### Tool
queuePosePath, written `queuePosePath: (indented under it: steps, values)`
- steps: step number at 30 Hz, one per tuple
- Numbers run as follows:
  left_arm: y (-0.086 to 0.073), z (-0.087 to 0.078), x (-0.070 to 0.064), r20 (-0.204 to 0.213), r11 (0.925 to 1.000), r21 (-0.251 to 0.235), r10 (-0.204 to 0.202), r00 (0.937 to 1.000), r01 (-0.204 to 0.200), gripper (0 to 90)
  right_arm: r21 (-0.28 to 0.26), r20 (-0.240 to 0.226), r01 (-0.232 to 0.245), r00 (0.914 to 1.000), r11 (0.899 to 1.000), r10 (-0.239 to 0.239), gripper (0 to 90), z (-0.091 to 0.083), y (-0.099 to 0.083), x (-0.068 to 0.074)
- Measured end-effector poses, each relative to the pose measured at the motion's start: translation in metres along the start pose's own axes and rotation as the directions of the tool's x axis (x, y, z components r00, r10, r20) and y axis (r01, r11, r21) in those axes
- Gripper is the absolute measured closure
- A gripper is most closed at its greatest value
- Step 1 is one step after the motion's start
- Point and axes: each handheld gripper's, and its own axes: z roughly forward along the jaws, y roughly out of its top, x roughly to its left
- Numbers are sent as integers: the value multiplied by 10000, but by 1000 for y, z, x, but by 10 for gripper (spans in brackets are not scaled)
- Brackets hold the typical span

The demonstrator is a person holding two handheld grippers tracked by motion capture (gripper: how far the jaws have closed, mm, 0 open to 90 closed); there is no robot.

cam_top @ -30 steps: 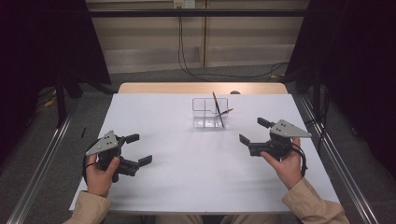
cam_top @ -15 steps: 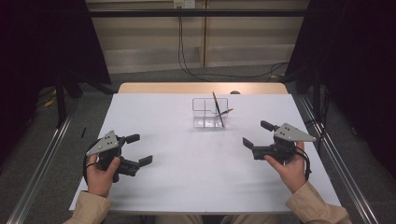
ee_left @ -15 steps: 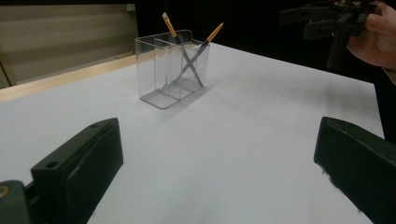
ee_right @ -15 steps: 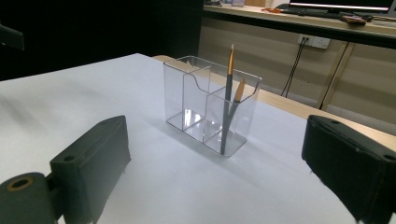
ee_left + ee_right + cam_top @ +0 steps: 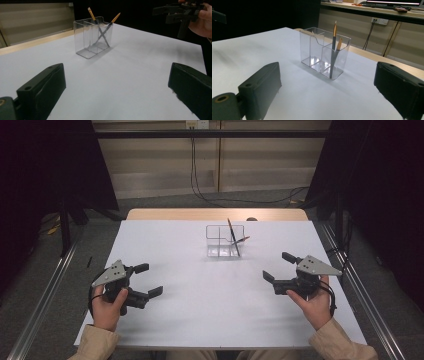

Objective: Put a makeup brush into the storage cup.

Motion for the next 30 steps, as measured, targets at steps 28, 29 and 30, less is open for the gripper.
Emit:
queuePosePath:
  steps: [28,29,30]
  values:
    - [1,-4,-1,-111,10000,-30,61,9999,-61,12,-35,-25,-65,10000,10000,65,66,-11,-7,-4]
    - [1,-4,-1,-117,10000,-33,65,9999,-65,12,-38,-71,-76,9999,10000,76,66,-11,-7,-4]
    - [1,-4,-1,-120,10000,-39,63,9999,-63,12,-27,-71,-38,10000,10000,38,66,-11,-7,-4]
